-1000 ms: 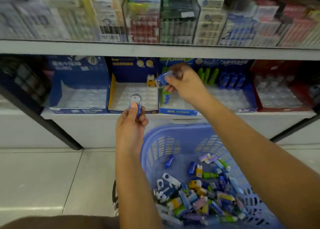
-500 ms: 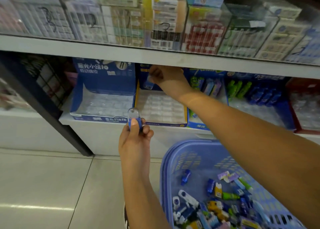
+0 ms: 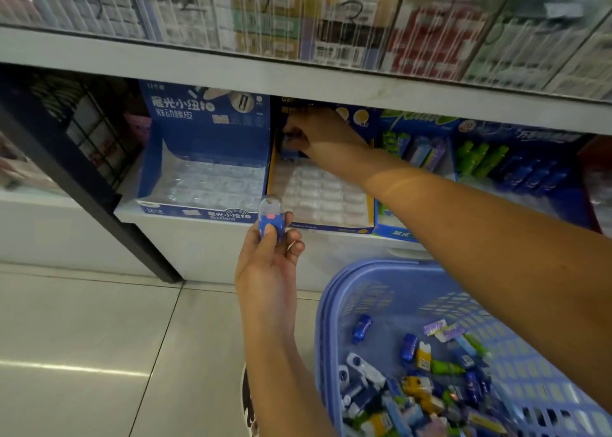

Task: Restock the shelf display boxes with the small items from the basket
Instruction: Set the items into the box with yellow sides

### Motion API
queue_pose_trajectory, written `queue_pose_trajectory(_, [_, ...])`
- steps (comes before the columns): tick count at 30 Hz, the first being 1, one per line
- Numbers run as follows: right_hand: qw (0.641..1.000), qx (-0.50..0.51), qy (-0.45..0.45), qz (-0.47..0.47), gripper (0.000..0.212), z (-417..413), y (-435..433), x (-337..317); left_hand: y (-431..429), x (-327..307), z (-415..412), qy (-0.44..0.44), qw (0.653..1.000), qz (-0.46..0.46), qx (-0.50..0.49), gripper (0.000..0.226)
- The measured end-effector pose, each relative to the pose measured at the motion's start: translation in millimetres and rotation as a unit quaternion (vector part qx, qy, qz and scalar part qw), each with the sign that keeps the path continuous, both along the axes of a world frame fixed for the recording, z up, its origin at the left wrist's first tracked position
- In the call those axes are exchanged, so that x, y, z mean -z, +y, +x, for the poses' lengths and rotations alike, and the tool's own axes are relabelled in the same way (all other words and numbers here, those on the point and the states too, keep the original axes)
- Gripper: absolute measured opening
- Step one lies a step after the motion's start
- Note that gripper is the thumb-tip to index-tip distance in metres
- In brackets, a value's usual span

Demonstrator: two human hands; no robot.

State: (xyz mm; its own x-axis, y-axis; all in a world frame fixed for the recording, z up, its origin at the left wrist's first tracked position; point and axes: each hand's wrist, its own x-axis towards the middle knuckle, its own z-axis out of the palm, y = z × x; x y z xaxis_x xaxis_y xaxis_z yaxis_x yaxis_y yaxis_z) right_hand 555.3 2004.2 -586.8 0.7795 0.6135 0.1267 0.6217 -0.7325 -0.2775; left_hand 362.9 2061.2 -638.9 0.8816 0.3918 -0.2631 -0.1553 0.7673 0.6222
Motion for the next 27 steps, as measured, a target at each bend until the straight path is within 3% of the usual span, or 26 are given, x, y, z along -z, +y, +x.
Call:
queue_pose_trajectory(13, [0.996, 0.049, 0.060, -0.035, 0.035, -6.5, 3.8, -5.5, -9.2, -0.2, 2.9, 0.030, 0.995, 0.095, -0.003, 0.020])
queue_pose_trajectory(16, [0.994, 0.057, 0.066, 0.071, 0.044, -34.6, -12.7, -23.6, -9.7, 1.1, 3.8, 0.033, 0.988, 0.152, -0.018, 0.020])
queue_pose_trajectory(18, [0.964, 0.063, 0.194, 0.169, 0.037, -54.2, -28.7, -37.8, -10.7, -0.1, 6.3, 0.025, 0.982, 0.183, -0.038, 0.022])
queue_pose_trajectory(20, [0.937, 0.031, 0.289, 0.196, 0.024, -71.8, -42.7, -45.7, -13.7, -4.0, 9.9, 0.013, 0.978, 0.200, -0.053, 0.022])
queue_pose_trajectory(23, [0.932, 0.000, 0.280, 0.232, 0.012, -84.4, -55.8, -50.8, -20.5, -13.5, 17.2, 0.004, 0.967, 0.252, -0.050, 0.019])
queue_pose_trajectory(27, [0.924, -0.017, 0.295, 0.242, 0.014, -78.1, -59.4, -49.0, -24.3, -25.0, 25.0, 0.004, 0.935, 0.349, -0.058, 0.026])
